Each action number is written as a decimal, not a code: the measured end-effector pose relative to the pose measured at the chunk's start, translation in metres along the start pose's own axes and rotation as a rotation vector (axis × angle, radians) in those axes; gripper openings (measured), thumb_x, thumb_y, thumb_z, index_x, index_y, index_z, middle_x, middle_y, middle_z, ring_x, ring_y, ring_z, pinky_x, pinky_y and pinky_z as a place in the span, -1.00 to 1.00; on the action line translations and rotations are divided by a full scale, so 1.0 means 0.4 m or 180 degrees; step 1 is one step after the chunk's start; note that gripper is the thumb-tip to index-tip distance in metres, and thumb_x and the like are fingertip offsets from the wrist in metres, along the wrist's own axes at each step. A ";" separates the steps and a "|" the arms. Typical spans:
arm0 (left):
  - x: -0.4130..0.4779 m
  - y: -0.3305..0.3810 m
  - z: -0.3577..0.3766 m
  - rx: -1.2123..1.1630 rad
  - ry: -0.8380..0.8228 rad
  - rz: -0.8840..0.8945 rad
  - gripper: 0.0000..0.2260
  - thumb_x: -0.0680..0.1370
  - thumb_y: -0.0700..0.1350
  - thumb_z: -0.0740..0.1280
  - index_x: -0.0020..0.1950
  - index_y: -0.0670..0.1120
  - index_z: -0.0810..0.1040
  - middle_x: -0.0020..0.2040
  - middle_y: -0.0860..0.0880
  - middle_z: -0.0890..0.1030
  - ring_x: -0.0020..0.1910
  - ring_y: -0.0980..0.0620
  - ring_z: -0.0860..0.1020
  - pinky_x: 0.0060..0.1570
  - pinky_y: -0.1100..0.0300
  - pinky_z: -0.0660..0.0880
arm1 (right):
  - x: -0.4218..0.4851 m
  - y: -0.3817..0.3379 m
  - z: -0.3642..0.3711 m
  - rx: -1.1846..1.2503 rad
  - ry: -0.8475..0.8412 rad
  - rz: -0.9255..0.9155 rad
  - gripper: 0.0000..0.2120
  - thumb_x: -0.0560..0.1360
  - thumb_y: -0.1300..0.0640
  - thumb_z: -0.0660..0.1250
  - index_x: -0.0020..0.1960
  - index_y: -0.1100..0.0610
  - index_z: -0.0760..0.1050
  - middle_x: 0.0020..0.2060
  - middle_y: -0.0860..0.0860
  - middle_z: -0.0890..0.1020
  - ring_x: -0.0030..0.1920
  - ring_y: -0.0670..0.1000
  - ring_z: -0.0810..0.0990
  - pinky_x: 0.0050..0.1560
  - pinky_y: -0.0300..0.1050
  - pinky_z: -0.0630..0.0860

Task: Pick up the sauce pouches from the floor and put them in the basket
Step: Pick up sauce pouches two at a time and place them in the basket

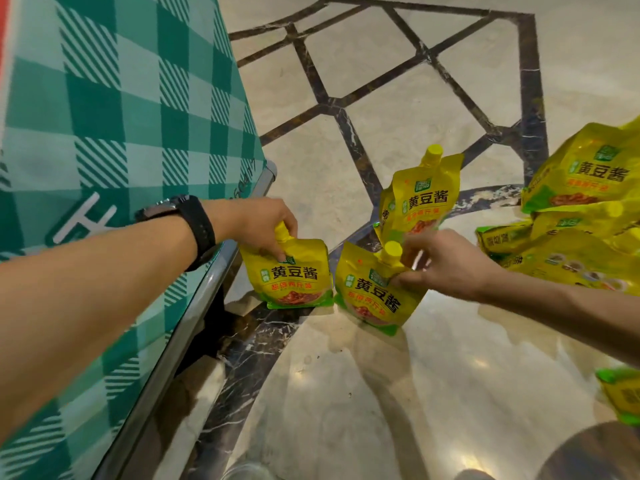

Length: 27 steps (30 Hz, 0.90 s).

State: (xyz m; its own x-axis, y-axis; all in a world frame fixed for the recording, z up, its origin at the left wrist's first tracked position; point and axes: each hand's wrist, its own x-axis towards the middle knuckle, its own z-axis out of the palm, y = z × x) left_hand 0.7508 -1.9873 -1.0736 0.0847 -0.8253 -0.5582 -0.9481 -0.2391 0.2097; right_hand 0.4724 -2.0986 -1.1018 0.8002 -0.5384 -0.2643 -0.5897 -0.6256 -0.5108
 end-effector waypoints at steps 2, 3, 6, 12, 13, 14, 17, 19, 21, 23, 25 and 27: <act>-0.017 0.007 0.014 0.0038 0.0082 0.0072 -0.76 0.45 0.00 0.53 0.05 0.05 0.58 -0.11 0.09 0.47 -0.05 0.00 0.49 -0.07 0.17 0.43 | -0.032 0.024 0.032 0.0104 0.0012 0.0121 -0.79 0.44 -0.11 0.47 -0.07 0.02 0.63 -0.21 -0.15 0.64 -0.19 -0.12 0.60 -0.11 -0.08 0.58; -0.025 0.003 0.028 -0.0121 0.0264 0.0096 -0.76 0.44 0.00 0.54 0.03 0.00 0.61 -0.16 0.12 0.49 -0.08 -0.02 0.51 -0.10 0.17 0.44 | -0.033 0.029 0.046 0.0115 0.0070 0.0073 -0.81 0.47 -0.08 0.44 -0.03 0.02 0.65 -0.18 -0.12 0.66 -0.18 -0.12 0.59 -0.08 -0.04 0.58; -0.060 -0.028 0.104 -0.1544 0.1140 0.0028 -0.79 0.37 -0.07 0.60 -0.10 -0.11 0.66 -0.18 0.00 0.67 -0.11 -0.06 0.64 -0.02 -0.01 0.59 | -0.022 0.019 0.075 0.0330 0.0044 -0.0295 -0.84 0.48 0.07 0.43 0.05 0.02 0.66 -0.07 -0.09 0.71 -0.10 -0.10 0.62 -0.01 -0.03 0.59; -0.101 -0.064 0.246 -0.3210 0.1943 -0.0691 -0.67 0.38 0.09 0.48 0.08 0.01 0.61 0.00 0.07 0.66 0.00 0.18 0.61 -0.03 0.35 0.49 | -0.007 0.048 0.077 0.0539 -0.0106 -0.0244 -0.86 0.55 0.10 0.38 -0.08 0.16 0.65 -0.14 0.06 0.71 -0.13 0.05 0.65 -0.06 0.14 0.58; -0.103 -0.070 0.261 -0.3327 0.1831 -0.0717 -0.65 0.37 0.13 0.45 0.09 0.04 0.60 0.02 0.08 0.66 0.04 0.18 0.61 -0.01 0.34 0.47 | 0.001 0.055 0.071 0.0724 -0.0098 -0.0127 -0.85 0.56 0.09 0.38 -0.03 0.15 0.66 -0.10 0.05 0.72 -0.09 0.02 0.66 -0.02 0.10 0.60; -0.100 -0.077 0.274 -0.3403 0.1680 -0.0726 -0.66 0.36 0.15 0.42 0.09 0.09 0.58 0.04 0.11 0.65 0.05 0.22 0.60 0.00 0.36 0.46 | 0.008 0.058 0.064 0.1009 -0.0033 -0.0005 -0.88 0.56 0.09 0.38 -0.01 0.11 0.66 -0.06 0.02 0.72 -0.07 -0.05 0.67 0.00 0.00 0.63; -0.073 -0.078 0.308 -0.3509 0.1270 -0.0795 -0.61 0.37 0.15 0.43 0.16 0.08 0.58 0.08 0.14 0.65 0.06 0.28 0.60 0.13 0.29 0.49 | 0.021 0.053 0.060 0.1970 0.0544 0.0370 -0.93 0.54 0.12 0.40 -0.01 -0.03 0.61 -0.12 -0.17 0.67 -0.20 -0.37 0.63 -0.23 -0.48 0.52; -0.057 -0.076 0.327 -0.3611 0.1112 -0.0887 -0.46 0.33 0.15 0.49 0.28 0.03 0.56 0.17 0.08 0.65 0.15 0.14 0.61 0.25 0.12 0.48 | 0.026 0.062 0.075 0.2363 0.0874 0.0656 -0.96 0.55 0.11 0.39 -0.01 0.00 0.57 -0.22 -0.21 0.61 -0.36 -0.45 0.56 -0.39 -0.57 0.40; -0.045 -0.075 0.343 -0.3571 0.0889 -0.0918 -0.44 0.29 0.17 0.53 0.27 0.10 0.56 0.21 0.11 0.64 0.18 0.13 0.60 0.32 0.06 0.47 | 0.027 0.074 0.098 0.2533 0.0861 0.0842 -0.97 0.53 0.10 0.41 -0.03 0.01 0.57 -0.25 -0.20 0.60 -0.39 -0.43 0.56 -0.43 -0.55 0.40; -0.042 -0.074 0.353 -0.3333 0.0644 -0.0885 -0.58 0.32 0.16 0.54 0.15 0.21 0.59 0.14 0.20 0.64 0.12 0.21 0.60 0.32 0.08 0.46 | 0.025 0.094 0.127 0.2540 0.0645 0.0913 -0.90 0.48 0.05 0.46 -0.03 -0.08 0.59 -0.18 -0.22 0.66 -0.21 -0.35 0.63 -0.27 -0.47 0.52; -0.039 -0.076 0.353 -0.3323 0.0609 -0.0979 -0.54 0.24 0.26 0.57 0.09 0.24 0.59 0.12 0.20 0.64 0.09 0.21 0.59 0.29 0.10 0.47 | 0.023 0.110 0.145 0.2372 0.0359 0.0910 -0.80 0.45 0.02 0.50 0.03 -0.17 0.59 -0.05 -0.22 0.69 -0.07 -0.26 0.67 -0.05 -0.29 0.59; -0.032 -0.085 0.355 -0.3367 0.0783 -0.1047 -0.28 0.07 0.39 0.57 0.18 0.18 0.60 0.18 0.15 0.64 0.12 0.16 0.61 0.24 0.10 0.49 | 0.025 0.117 0.155 0.2320 0.0223 0.0883 -0.71 0.44 0.04 0.51 0.12 -0.17 0.57 0.04 -0.19 0.70 0.00 -0.22 0.67 0.03 -0.21 0.59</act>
State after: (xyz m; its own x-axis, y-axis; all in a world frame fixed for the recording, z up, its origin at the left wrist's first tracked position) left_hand 0.7385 -1.8959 -1.1876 0.4505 -0.6927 -0.5632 -0.1435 -0.6788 0.7202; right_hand 0.4594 -2.0983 -1.1789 0.6109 -0.6705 -0.4210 -0.5269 0.0526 -0.8483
